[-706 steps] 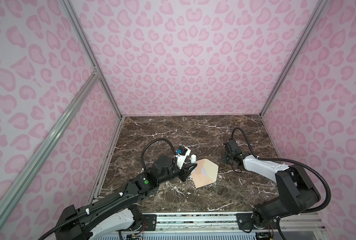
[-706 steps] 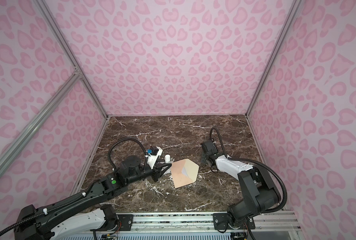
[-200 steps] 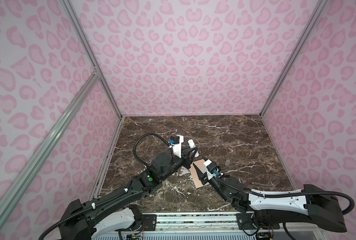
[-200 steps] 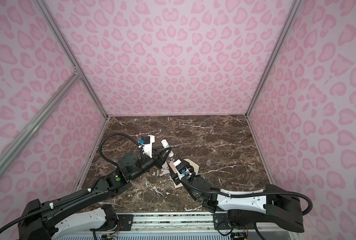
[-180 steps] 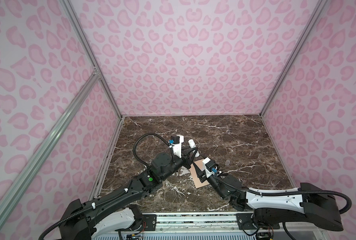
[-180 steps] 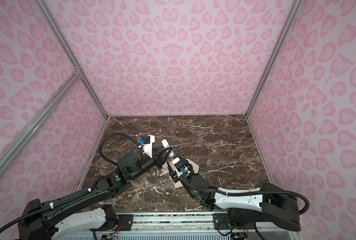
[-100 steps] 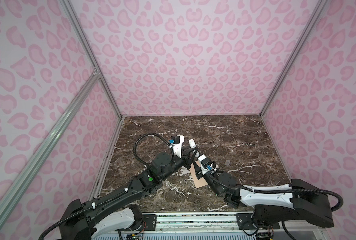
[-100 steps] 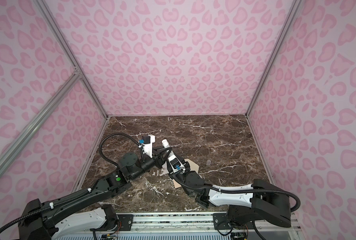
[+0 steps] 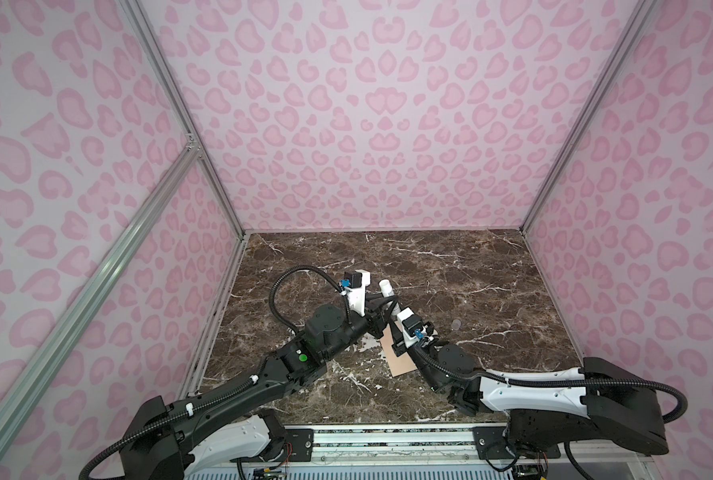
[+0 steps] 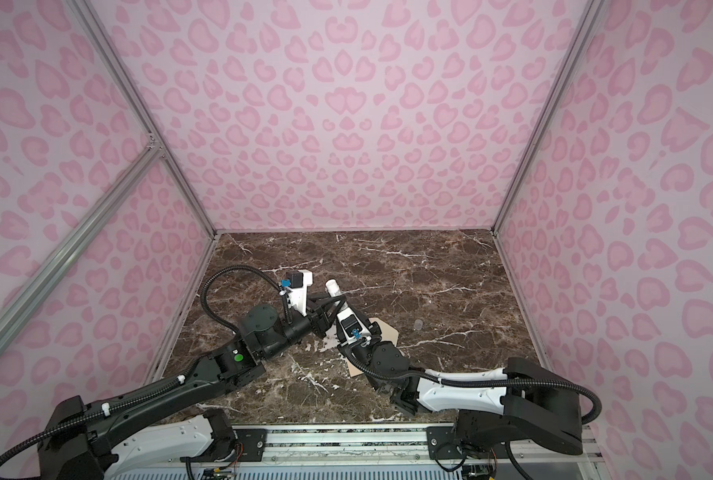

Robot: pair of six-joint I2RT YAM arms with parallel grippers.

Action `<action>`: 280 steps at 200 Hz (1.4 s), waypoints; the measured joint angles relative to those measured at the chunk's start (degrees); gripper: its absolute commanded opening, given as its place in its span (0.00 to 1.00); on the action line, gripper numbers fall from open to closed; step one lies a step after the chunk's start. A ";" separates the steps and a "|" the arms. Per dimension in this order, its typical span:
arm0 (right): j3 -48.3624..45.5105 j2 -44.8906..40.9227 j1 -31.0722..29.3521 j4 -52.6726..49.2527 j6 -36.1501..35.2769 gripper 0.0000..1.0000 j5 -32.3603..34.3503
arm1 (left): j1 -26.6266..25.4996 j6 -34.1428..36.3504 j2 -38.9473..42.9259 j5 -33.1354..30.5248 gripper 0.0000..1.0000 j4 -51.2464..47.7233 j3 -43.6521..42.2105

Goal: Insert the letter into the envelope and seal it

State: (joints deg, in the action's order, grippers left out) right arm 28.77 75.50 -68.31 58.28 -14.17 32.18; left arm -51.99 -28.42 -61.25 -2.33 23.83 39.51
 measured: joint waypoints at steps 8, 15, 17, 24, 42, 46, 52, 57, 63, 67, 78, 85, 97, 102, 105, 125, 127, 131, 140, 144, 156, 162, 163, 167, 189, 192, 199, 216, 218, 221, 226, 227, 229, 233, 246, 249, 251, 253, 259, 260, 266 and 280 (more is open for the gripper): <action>0.07 -0.02 0.02 -0.17 0.00 0.32 0.15 | 0.00 0.00 0.04 0.00 0.04 -0.02 0.00; 0.15 -0.09 0.07 -0.46 0.00 0.30 0.26 | 0.00 0.00 0.07 0.00 0.04 -0.13 0.00; 0.15 -0.09 0.07 -0.55 0.00 0.30 0.28 | 0.00 0.00 0.07 0.00 0.03 -0.13 0.00; 0.20 -0.22 0.07 -0.85 0.00 0.28 0.35 | 0.00 0.00 0.07 0.00 0.04 -0.17 0.00; 0.35 -0.42 0.07 -1.36 0.00 0.25 0.48 | 0.00 0.02 0.09 -0.02 0.04 -0.15 0.00; 0.39 -0.42 0.07 -1.46 0.00 0.24 0.50 | 0.00 0.02 0.09 -0.02 0.04 -0.15 0.00; 0.48 -0.42 0.07 -1.75 0.02 0.23 0.52 | 0.00 0.02 0.07 -0.04 0.04 -0.17 0.00; 0.59 -0.42 0.09 -2.08 0.02 0.22 0.57 | 0.02 0.02 0.02 -0.04 0.04 -0.17 0.00; 0.68 -0.44 0.13 -2.45 0.04 0.22 0.61 | 0.02 0.02 -0.09 -0.07 0.04 -0.17 0.00; 0.70 -0.48 0.15 -2.56 0.04 0.21 0.63 | 0.02 0.00 -0.20 -0.04 0.03 -0.15 0.00; 0.72 -0.74 0.17 -3.37 0.15 0.19 0.79 | 0.02 0.00 -0.46 0.00 0.03 -0.02 0.00; 0.87 -1.01 0.20 -4.22 0.48 0.18 0.87 | 0.02 0.00 -0.57 0.07 0.04 -0.02 0.00; 1.07 -1.77 0.17 -5.57 1.31 0.17 0.94 | 0.02 -0.02 -0.66 0.44 0.04 0.22 0.00; 1.14 -2.27 0.17 -6.36 1.66 0.17 0.87 | 0.02 0.00 -0.66 0.70 0.04 0.26 0.00; 1.27 -2.62 0.17 -6.97 1.97 0.16 0.79 | 0.02 0.00 -0.63 0.90 0.04 0.31 0.00; 2.84 -5.55 0.20 -13.05 5.07 0.13 -1.05 | 0.20 0.92 0.44 2.62 0.04 0.46 -0.13; 3.06 -5.88 0.24 -13.68 5.49 0.13 -1.33 | 0.24 1.18 0.68 2.86 0.04 0.50 -0.17; 3.56 -6.51 0.35 -15.02 6.40 0.13 -2.12 | 0.31 1.70 1.11 3.39 0.04 0.59 -0.20; 4.66 -7.98 0.50 -18.05 8.35 0.13 -4.15 | 0.81 2.62 2.10 4.92 0.04 0.74 -0.31; 5.07 -8.59 0.52 -19.28 9.33 0.13 -5.25 | 1.03 2.86 2.43 5.66 0.04 0.83 -0.33; 5.97 -10.14 1.05 -22.25 12.44 0.12 -8.87 | 2.19 3.26 3.56 8.72 0.04 1.51 -0.79; 6.21 -10.75 1.38 -23.61 13.86 0.11 -10.82 | 2.91 3.45 4.09 10.43 0.04 1.60 -1.14; 6.25 -10.82 1.42 -23.74 14.03 0.11 -11.02 | 3.06 3.48 4.17 10.84 0.04 1.60 -1.20; 6.34 -11.19 1.62 -24.55 15.10 0.11 -12.31 | 3.50 3.58 4.42 11.87 0.04 1.60 -1.40; 6.45 -13.20 2.60 -28.50 20.46 0.11 -18.73 | 6.03 3.56 5.25 18.99 0.04 1.62 -2.34; 6.45 -13.51 2.75 -28.98 21.16 0.11 -19.61 | 6.32 3.54 5.31 19.87 0.04 1.64 -2.43; 6.34 -14.10 3.15 -29.66 22.38 0.11 -21.49 | 6.95 3.52 5.44 22.03 0.04 1.92 -2.64; 5.53 -15.93 4.81 -30.71 25.57 0.10 -27.71 | 8.26 3.19 5.62 26.97 0.04 2.97 -3.30; 5.35 -16.13 5.05 -30.71 25.88 0.10 -28.55 | 8.39 3.10 5.62 27.52 0.04 3.08 -3.39; 5.14 -16.41 5.42 -30.73 26.23 0.10 -29.55 | 8.59 2.95 5.62 28.28 0.04 3.19 -3.45; 4.74 -16.85 6.19 -30.75 27.26 0.10 -31.71 | 8.92 2.91 5.57 29.68 0.04 3.43 -3.63; 4.61 -17.00 6.45 -30.73 27.50 0.10 -32.37 | 8.96 2.91 5.57 29.86 0.04 3.48 -3.65; 4.37 -17.25 6.80 -30.71 27.85 0.10 -33.40 | 9.09 2.86 5.57 30.42 0.04 3.58 -3.76; 4.07 -17.62 7.37 -30.75 28.50 0.10 -35.15 | 9.29 2.67 5.57 31.47 0.04 3.80 -3.96; 3.02 -18.82 9.20 -30.80 30.67 0.10 -40.52 | 9.68 2.21 5.64 34.60 0.04 4.59 -4.59; 2.82 -19.08 9.66 -30.80 31.15 0.10 -41.72 | 9.77 1.97 5.70 35.32 0.04 4.81 -4.76; 2.71 -19.23 9.94 -30.80 31.52 0.10 -42.53 | 9.79 1.88 5.75 35.78 0.04 4.94 -4.85; 2.58 -19.39 10.25 -30.80 31.78 0.10 -43.50 | 9.84 1.84 5.79 36.09 0.04 5.01 -4.92; 2.32 -19.82 11.21 -30.80 32.63 0.10 -46.34 | 9.90 1.53 5.97 37.20 0.04 5.53 -5.27; 2.27 -19.87 11.32 -30.80 32.70 0.10 -46.60 | 9.90 1.53 5.99 37.29 0.04 5.55 -5.31; 1.97 -20.26 12.24 -30.75 33.35 0.11 -48.94 | 9.94 1.46 6.12 38.23 0.04 6.05 -5.60; 1.75 -21.03 13.66 -31.19 34.38 0.16 -52.96 | 9.99 0.98 6.34 39.71 0.04 6.62 -5.97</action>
State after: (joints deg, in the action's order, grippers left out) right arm 30.52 54.48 -54.65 27.09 20.21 -20.78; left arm -42.00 -27.44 -54.92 37.39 30.46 33.54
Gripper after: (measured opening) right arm 0.250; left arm 0.285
